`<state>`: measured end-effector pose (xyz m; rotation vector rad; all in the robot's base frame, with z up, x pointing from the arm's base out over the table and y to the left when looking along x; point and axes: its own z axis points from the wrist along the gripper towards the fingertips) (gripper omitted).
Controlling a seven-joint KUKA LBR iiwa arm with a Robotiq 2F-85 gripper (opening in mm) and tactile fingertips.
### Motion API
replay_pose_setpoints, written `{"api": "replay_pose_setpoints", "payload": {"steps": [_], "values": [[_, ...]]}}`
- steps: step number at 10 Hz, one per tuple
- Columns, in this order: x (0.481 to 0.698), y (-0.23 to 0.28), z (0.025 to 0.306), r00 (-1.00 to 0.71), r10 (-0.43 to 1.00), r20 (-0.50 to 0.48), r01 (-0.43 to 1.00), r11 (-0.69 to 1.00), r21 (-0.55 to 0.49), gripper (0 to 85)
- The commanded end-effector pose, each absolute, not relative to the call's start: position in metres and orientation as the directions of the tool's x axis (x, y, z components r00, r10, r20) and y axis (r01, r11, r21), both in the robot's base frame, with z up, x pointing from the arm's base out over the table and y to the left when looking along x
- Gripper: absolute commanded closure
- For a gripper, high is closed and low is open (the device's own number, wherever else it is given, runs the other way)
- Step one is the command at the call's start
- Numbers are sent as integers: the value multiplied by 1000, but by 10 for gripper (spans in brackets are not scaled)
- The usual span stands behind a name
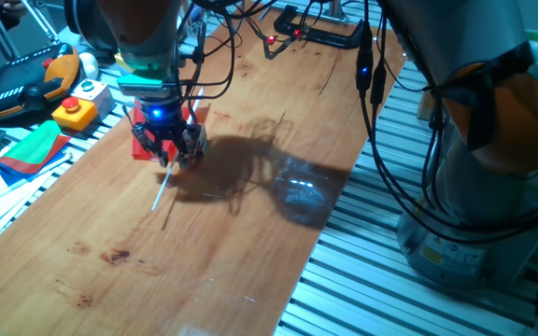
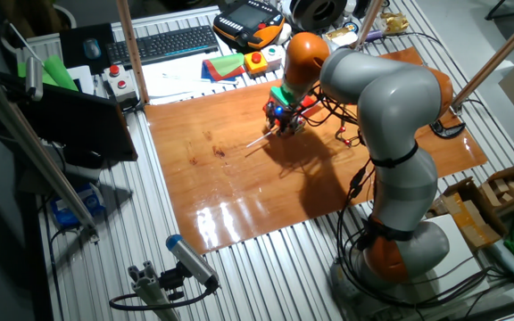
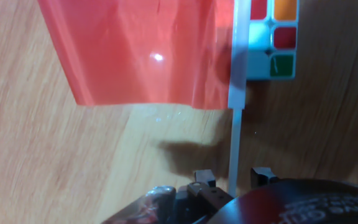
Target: Wave the flag
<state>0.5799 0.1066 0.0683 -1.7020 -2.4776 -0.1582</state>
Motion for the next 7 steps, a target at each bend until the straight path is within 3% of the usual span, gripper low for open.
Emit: {"api": "replay_pose_setpoints", "payload": {"steps": [1,7], "values": [[579,109,68,-352,920,172,935,355,11,463],[577,116,67,-340,915,217,938,346,8,460]]}}
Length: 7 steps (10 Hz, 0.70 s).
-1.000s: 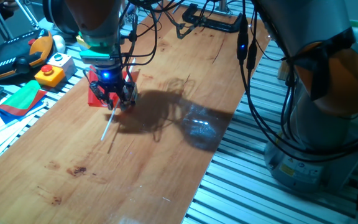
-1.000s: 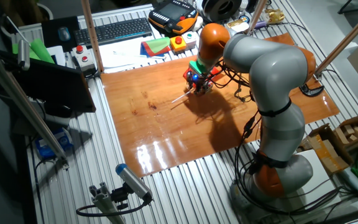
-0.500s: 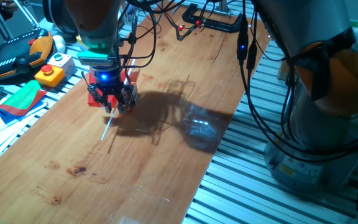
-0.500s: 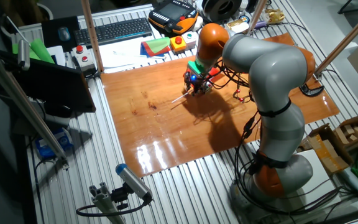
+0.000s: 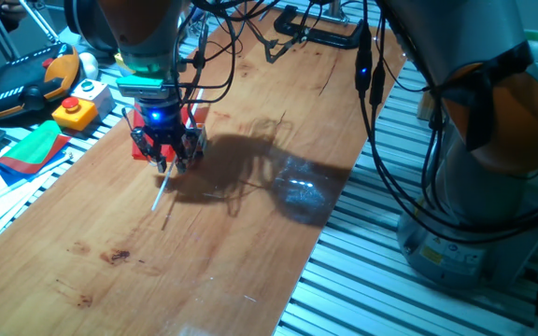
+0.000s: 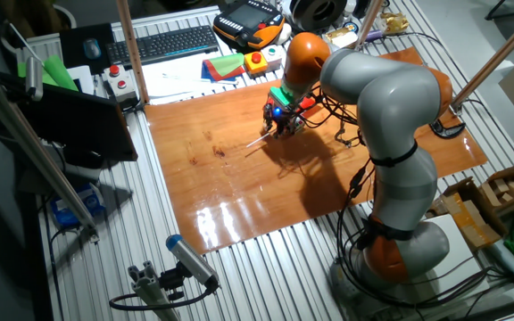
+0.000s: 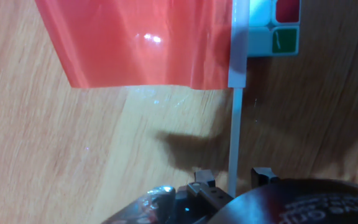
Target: Wave the flag
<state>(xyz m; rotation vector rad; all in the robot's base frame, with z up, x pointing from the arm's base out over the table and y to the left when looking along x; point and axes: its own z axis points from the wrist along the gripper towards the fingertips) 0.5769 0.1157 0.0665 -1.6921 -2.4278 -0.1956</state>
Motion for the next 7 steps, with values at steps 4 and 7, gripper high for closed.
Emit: {"api": "replay_pose_setpoints", "payload": {"steps": [4,7], "values": [[576,117,66,-332,911,243,940,341,6,500],[576,116,66,-345,906,243,935,355,4,607]]}}
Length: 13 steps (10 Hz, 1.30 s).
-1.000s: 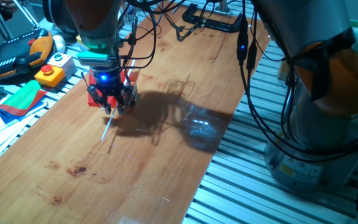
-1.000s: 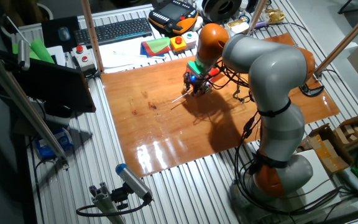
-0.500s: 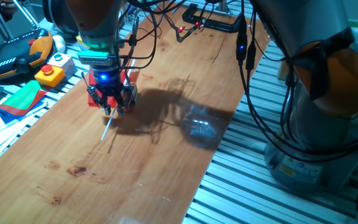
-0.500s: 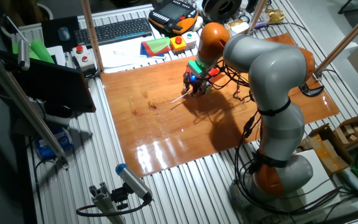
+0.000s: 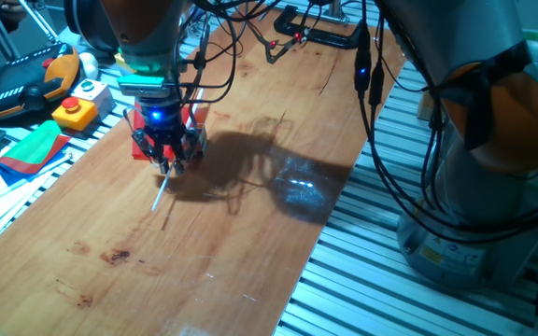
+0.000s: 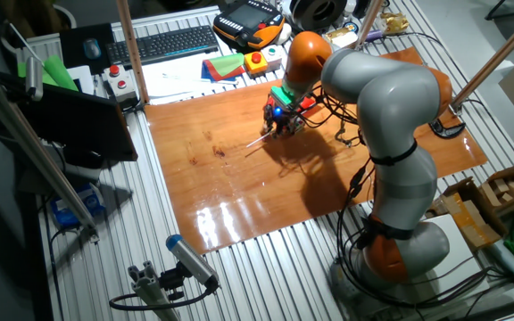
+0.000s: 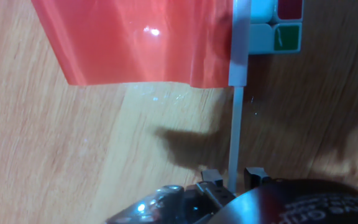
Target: Wave the flag
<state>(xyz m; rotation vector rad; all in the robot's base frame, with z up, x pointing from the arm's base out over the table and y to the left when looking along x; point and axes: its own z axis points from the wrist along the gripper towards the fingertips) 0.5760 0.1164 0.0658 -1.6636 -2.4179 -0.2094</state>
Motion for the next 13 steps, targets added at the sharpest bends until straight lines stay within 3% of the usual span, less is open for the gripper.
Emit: {"api": "replay_pose_setpoints", "payload": {"steps": [1,2,6,10,13], "values": [[576,116,66,-352,904,242,932,362,5,693],[576,116,66,-358,903,238,930,367,7,843],[577,115,79,-386,908,165,921,388,20,843],[576,112,119,-468,881,72,884,467,33,843],[573,108,135,-460,885,77,888,457,47,843]]}}
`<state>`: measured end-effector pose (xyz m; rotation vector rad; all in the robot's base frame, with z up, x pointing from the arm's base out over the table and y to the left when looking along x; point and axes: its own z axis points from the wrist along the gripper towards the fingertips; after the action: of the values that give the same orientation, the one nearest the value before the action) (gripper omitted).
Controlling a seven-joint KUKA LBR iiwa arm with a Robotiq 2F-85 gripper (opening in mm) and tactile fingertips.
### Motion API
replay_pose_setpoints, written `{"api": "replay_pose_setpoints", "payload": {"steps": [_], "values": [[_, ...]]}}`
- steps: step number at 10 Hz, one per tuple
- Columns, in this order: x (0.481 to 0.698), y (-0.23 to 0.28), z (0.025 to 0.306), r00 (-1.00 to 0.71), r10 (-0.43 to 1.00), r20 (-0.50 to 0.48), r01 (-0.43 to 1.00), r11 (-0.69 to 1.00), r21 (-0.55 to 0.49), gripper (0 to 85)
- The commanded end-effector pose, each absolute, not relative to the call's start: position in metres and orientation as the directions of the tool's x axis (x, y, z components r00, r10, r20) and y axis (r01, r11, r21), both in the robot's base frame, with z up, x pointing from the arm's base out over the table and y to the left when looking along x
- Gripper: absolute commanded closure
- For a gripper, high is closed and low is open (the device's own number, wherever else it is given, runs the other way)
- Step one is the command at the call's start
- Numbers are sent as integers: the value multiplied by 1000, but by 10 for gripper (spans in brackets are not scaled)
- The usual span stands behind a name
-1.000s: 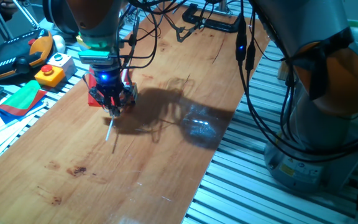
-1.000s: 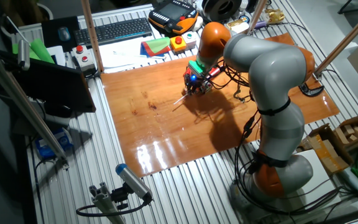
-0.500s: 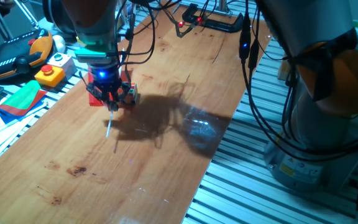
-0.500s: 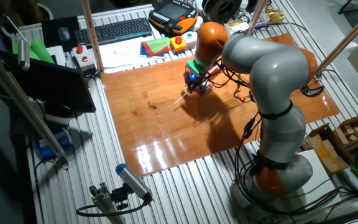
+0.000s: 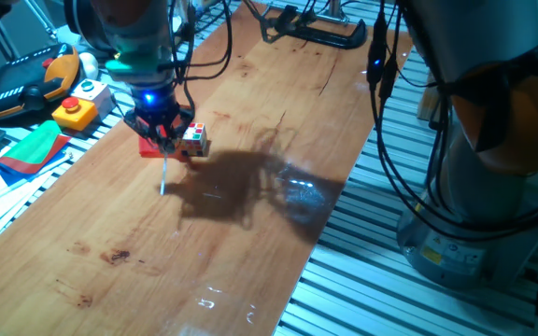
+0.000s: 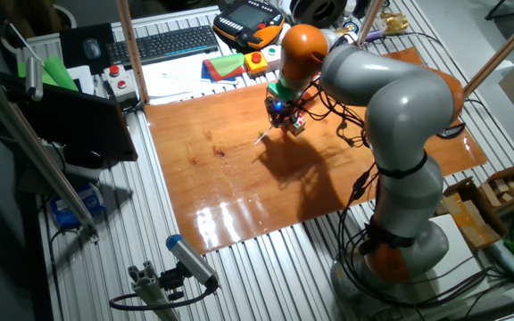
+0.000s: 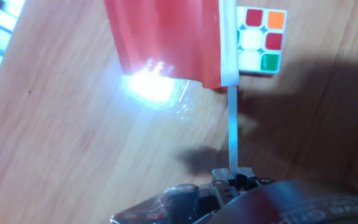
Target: Wave the flag
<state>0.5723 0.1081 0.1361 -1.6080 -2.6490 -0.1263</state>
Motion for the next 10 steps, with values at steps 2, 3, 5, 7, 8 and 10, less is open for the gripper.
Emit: {"api": "replay_pose_setpoints", "payload": {"steps": [2,3,5,7,8,10], "values": [[570,105,141,-489,870,65,872,486,63,843],[569,103,144,-503,862,68,864,498,72,843],[567,100,150,-514,855,64,857,510,76,843],[567,97,153,-521,852,54,853,517,73,843],[567,97,152,-518,853,55,855,514,71,843],[567,97,152,-521,852,46,853,518,69,843]]}}
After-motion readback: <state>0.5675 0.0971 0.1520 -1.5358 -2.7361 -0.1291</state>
